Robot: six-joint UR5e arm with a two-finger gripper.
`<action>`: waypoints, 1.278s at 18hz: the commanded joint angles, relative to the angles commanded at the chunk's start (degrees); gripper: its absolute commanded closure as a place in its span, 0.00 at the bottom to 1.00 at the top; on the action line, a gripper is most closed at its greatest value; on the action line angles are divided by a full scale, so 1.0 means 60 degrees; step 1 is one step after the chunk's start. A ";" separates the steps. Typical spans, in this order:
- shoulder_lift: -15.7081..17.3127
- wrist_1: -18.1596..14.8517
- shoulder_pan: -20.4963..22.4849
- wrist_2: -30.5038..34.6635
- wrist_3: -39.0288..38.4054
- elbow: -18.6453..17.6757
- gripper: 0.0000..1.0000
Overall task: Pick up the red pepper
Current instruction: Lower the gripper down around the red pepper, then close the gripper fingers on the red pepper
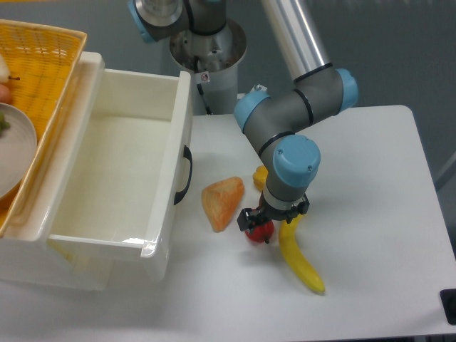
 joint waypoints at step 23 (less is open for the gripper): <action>-0.0293 0.0307 -0.0161 0.0102 0.0014 -0.0278 0.00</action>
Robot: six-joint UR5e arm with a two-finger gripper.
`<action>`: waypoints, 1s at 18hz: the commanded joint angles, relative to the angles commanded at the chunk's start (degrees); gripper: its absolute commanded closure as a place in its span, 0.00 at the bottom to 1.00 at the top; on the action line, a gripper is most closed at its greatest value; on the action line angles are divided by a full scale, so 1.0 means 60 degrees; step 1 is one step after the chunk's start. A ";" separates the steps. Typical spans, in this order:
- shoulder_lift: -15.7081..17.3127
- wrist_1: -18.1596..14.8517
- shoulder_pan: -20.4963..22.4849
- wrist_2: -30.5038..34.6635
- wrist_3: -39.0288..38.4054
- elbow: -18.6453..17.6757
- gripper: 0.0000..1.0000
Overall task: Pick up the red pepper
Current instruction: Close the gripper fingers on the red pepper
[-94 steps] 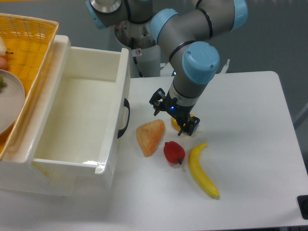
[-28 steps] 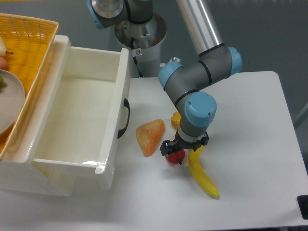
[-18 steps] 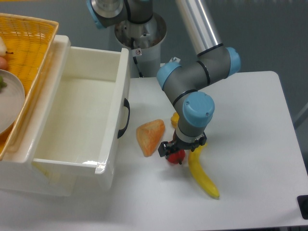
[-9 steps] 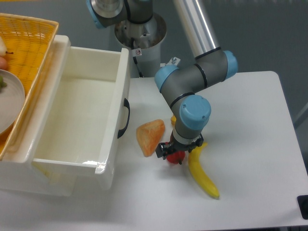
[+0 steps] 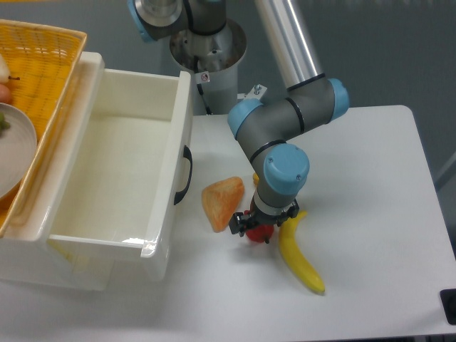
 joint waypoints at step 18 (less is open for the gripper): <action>-0.0249 0.0146 -0.0073 0.0000 0.0015 0.0103 0.00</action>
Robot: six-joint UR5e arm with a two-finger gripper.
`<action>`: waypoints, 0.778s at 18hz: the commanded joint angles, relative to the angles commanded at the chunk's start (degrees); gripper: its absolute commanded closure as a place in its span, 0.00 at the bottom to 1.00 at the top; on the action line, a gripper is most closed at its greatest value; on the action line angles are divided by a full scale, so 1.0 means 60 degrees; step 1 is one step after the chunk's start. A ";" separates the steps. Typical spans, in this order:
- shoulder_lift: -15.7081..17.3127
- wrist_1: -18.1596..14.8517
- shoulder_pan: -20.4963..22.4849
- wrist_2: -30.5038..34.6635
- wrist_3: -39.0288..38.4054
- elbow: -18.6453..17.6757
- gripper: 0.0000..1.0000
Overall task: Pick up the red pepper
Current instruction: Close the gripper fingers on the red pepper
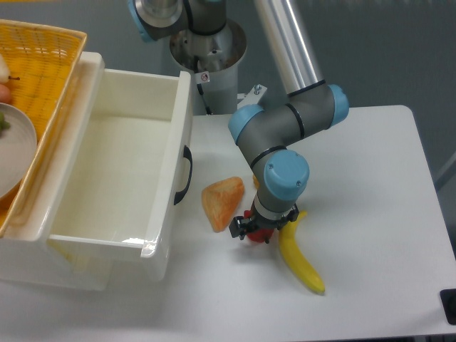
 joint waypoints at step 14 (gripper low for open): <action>-0.0117 0.0044 -0.0162 0.0498 0.0029 -0.0044 0.04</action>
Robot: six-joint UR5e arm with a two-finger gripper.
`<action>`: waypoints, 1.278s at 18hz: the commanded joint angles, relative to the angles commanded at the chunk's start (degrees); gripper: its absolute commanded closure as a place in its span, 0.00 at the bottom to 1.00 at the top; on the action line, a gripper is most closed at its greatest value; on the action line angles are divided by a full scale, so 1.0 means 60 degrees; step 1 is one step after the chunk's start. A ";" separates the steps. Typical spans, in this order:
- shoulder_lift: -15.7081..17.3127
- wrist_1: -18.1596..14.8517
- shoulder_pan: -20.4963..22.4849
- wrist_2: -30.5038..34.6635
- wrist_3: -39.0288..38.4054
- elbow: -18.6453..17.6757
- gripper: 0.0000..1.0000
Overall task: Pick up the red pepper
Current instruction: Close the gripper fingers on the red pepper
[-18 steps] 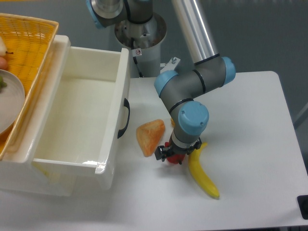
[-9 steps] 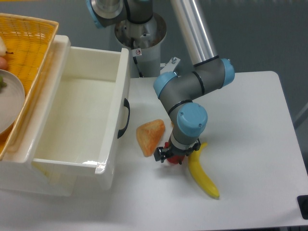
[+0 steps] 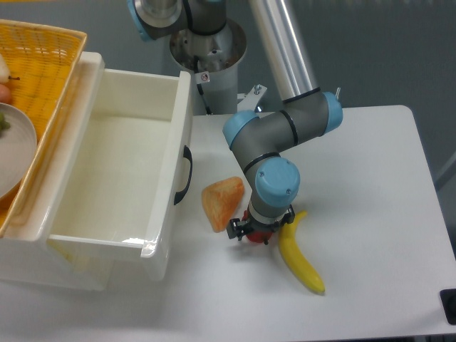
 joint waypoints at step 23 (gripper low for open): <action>0.0307 0.0015 0.0000 -0.0102 0.1098 0.0732 0.44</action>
